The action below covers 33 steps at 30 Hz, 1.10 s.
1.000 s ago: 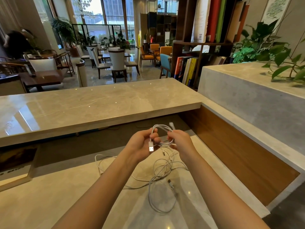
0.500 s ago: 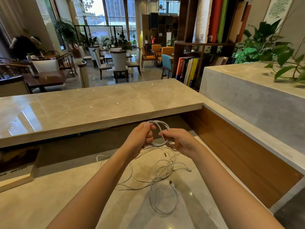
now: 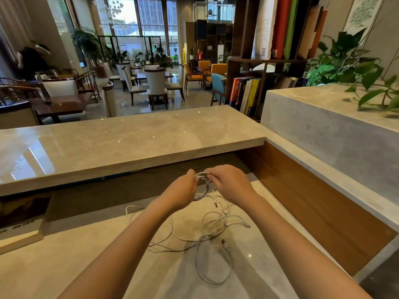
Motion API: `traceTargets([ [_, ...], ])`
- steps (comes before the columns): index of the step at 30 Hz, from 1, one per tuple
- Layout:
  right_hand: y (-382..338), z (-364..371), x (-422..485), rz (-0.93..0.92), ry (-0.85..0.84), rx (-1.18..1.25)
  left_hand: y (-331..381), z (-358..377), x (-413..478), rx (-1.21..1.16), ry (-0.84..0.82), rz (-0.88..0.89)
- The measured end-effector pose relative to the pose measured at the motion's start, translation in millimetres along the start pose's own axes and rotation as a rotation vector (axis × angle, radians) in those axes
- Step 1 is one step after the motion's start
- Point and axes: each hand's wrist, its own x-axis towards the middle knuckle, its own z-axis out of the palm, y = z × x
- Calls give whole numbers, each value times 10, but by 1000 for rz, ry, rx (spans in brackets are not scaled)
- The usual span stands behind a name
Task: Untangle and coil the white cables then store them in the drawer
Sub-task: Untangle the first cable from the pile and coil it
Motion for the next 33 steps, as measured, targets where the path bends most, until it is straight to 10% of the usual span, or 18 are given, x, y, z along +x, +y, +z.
traceTargets([
  [14,-30,-425,116,40,-40,384,94,-316,183,169,53,54],
  [22,242,-369,20,85,-114,5,-37,-433,-18,-1092,-421,56],
  [26,87,-204,-10,351,-37,541,38,-306,-41,-1227,-338,55],
  [33,-177,-183,-84,793,-95,1349,47,-65,-2,-588,88,66],
])
